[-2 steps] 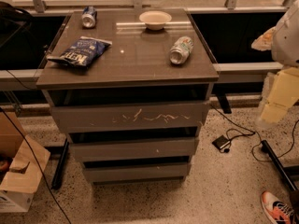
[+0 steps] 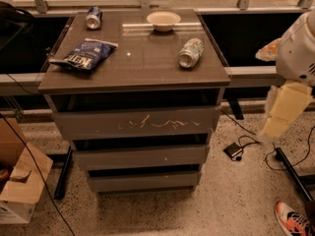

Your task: Open middle drawer

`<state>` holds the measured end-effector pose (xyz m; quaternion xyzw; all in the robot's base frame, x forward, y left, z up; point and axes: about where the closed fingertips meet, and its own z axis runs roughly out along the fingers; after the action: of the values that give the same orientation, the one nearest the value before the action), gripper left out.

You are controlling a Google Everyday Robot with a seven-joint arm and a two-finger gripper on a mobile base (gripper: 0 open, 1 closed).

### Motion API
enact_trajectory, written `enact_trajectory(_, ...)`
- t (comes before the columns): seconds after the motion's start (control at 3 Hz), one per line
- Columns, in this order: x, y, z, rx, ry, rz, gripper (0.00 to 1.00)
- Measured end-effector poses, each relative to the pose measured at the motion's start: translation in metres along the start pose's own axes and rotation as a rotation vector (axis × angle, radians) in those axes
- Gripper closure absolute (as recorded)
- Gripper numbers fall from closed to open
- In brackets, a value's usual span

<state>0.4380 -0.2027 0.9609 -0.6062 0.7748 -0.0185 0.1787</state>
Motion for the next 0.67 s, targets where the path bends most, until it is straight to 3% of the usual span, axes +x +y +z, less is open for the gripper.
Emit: enact_trajectory(0.67, -0.026, 0.033, 0.085, -0.039, -0.188, 0.012, 0.0)
